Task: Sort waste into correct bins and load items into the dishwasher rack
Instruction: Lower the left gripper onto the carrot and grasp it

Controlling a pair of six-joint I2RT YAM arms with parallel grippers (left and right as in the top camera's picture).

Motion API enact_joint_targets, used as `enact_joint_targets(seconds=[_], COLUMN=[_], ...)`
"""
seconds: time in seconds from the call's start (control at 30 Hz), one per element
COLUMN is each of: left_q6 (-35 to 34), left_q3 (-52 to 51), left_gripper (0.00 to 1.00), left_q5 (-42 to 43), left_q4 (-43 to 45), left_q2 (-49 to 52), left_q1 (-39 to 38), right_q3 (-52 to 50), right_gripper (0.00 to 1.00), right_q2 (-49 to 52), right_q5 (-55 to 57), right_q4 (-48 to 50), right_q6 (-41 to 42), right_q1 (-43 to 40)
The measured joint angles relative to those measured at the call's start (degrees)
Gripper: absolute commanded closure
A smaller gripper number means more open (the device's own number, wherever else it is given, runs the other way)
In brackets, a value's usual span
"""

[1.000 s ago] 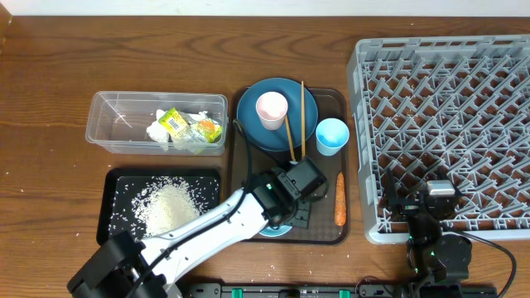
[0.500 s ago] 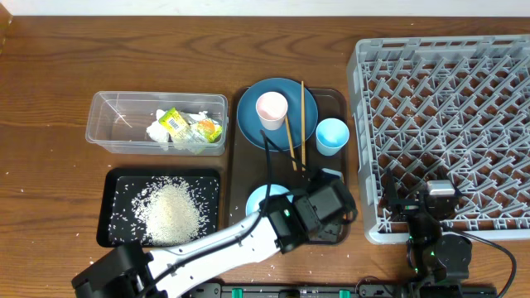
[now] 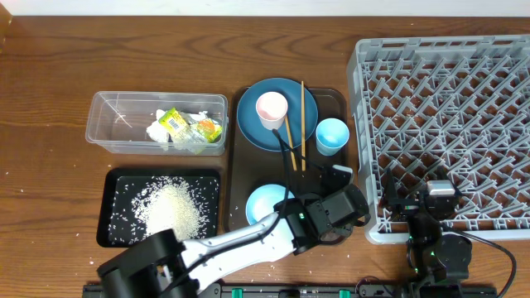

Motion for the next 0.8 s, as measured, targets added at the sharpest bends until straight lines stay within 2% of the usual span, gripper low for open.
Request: enact_joint_targets(seconds=[0.6,0.8], left_q6=[-0.11,0.07], left_q3=[0.00,0.00], left_gripper=[0.48,0.53], left_q5=[-0.52,-0.52], left_q4=[4.09,3.58], left_q2=[7.96,7.96], left_q1=[0.00,0.00], right_q3=[0.00,0.00], right_gripper=[0.01,0.01], right_q2=[0.00,0.00], right_q5=[0.00,0.00], right_q4=[0.00,0.02], right_q6=[0.00,0.00], right_q1=[0.00,0.00])
